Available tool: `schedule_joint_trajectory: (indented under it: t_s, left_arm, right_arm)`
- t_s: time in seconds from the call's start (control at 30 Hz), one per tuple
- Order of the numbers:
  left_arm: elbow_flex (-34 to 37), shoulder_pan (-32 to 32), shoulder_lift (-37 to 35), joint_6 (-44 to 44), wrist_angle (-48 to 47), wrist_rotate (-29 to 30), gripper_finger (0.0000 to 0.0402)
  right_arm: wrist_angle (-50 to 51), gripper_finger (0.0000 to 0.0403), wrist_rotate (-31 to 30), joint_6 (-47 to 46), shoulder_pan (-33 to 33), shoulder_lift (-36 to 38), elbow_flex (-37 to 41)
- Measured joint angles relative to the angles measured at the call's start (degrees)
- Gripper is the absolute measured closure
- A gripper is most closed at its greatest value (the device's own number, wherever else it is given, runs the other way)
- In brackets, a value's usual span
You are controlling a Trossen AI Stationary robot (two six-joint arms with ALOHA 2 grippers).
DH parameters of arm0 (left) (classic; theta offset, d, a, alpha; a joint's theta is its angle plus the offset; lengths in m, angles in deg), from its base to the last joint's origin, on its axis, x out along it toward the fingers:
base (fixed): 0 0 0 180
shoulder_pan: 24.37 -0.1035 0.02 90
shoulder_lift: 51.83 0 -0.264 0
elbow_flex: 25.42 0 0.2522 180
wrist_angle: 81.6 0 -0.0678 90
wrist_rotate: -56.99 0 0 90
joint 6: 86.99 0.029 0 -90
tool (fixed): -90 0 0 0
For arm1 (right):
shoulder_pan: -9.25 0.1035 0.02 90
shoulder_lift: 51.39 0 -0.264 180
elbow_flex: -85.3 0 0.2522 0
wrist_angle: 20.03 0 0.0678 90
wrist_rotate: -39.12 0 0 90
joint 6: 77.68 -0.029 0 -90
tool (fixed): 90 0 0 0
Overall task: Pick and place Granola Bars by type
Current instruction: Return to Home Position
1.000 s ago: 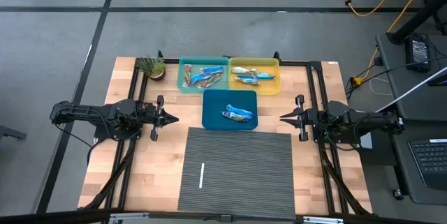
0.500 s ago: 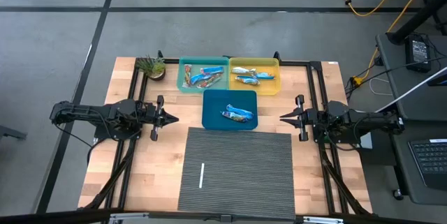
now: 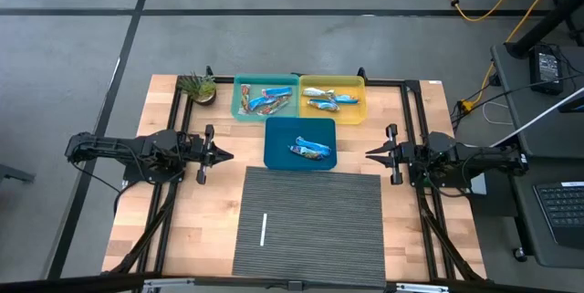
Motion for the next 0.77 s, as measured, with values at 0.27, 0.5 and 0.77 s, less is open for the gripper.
schedule_joint_trajectory:
  t_s: [0.27, 0.5, 0.77]
  left_arm:
    - [0.0, 0.0, 0.0, 0.0, 0.0, 0.0, 0.0397]
    - [0.0, 0.0, 0.0, 0.0, 0.0, 0.0, 0.0394]
    - [0.0, 0.0, 0.0, 0.0, 0.0, 0.0, 0.0396]
  right_arm:
    - [0.0, 0.0359, 0.0, 0.0, 0.0, 0.0, 0.0]
    - [0.0, 0.0359, 0.0, 0.0, 0.0, 0.0, 0.0]
    - [0.0, 0.0359, 0.0, 0.0, 0.0, 0.0, 0.0]
